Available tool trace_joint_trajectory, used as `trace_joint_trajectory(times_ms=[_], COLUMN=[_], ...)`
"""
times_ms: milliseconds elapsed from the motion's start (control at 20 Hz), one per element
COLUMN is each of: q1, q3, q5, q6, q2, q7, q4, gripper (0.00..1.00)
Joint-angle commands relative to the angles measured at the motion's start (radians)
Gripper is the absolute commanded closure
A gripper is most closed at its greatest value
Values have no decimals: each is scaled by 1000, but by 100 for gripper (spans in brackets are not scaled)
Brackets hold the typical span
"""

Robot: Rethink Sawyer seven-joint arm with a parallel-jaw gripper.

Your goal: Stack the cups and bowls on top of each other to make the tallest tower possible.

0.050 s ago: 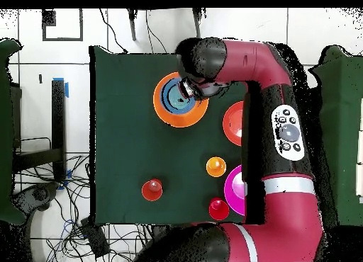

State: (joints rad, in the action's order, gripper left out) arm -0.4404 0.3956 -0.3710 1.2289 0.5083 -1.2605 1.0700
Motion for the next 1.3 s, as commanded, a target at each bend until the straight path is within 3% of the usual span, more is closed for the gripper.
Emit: trace_joint_trajectory(times_ms=[50, 900, 1150, 1300], q1=[20, 29, 39, 47], q3=[46, 41, 42, 42], q5=[-5, -21, 38, 47], q6=[77, 114, 261, 291], q2=[4, 5, 105, 112], q7=[120, 139, 101, 80], q4=[74, 58, 72, 57], gripper=[0, 0, 0, 0])
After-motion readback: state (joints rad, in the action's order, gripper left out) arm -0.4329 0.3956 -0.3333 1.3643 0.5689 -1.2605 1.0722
